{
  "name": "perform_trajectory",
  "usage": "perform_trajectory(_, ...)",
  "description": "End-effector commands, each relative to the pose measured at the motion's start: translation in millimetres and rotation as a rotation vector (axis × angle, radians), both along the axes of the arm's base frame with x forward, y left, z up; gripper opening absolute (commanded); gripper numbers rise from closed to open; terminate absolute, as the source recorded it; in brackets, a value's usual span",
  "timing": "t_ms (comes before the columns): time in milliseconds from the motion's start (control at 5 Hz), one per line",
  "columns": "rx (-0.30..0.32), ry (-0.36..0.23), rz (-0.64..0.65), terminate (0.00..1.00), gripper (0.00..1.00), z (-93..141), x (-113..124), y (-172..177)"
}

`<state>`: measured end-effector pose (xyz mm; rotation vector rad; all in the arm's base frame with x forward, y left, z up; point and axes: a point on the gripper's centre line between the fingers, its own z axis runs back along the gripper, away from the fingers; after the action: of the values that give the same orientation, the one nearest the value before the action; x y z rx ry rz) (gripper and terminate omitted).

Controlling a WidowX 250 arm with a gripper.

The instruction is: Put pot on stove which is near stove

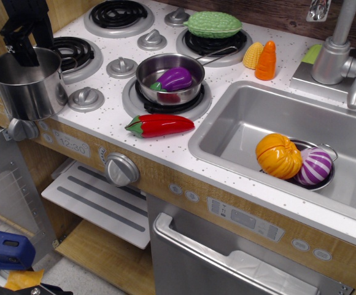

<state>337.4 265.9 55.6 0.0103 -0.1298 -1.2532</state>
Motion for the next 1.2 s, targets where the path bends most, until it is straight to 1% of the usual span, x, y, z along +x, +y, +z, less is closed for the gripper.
perform_trajectory(0, 0.006, -0.035, -0.002, 0.00, 1.00, 14, 7, 8)
perform_trajectory(200, 0.015, -0.040, 0.018, 0.00, 0.00, 11, 5, 7)
perform_trajectory(400, 0.019, -0.045, 0.016, 0.00, 0.00, 11, 6, 7)
perform_trajectory(800, 0.060, -0.054, 0.009, 0.00, 0.00, 25, 8, 5)
perform_trajectory(1000, 0.124, -0.069, -0.024, 0.00, 0.00, 38, 14, 7)
